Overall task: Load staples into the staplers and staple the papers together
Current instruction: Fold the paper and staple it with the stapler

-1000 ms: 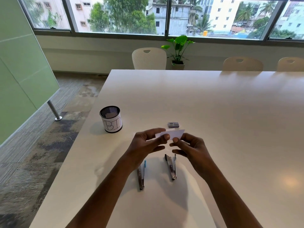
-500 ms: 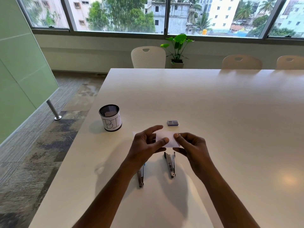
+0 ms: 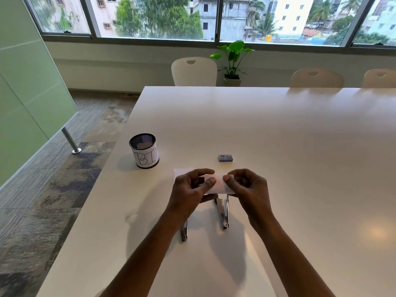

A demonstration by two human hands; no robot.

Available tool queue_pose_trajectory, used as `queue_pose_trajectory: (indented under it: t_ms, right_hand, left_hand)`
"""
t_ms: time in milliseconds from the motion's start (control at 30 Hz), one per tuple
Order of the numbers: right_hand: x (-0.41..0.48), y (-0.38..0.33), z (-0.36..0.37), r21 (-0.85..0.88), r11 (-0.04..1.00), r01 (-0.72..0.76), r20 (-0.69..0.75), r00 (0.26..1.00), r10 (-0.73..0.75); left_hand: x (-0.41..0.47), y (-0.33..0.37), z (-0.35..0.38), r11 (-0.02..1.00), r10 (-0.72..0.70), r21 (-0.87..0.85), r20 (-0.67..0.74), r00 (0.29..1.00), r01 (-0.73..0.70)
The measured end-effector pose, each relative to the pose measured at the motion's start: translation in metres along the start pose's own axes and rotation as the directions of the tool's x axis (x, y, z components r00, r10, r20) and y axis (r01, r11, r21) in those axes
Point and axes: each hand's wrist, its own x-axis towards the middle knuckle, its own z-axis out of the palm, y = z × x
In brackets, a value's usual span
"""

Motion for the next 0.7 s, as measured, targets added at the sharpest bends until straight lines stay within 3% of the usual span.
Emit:
queue_pose_trajectory:
  t_ms: [700]
  right_hand:
    - [0.0055,-0.0040,-0.0043,-0.091,0.994,0.058,-0.035,0.997,-0.062]
  left_hand:
    - [0.0008,0.0068,0.0019,0.998,0.008,0.059,-0.050,0.999,-0.005]
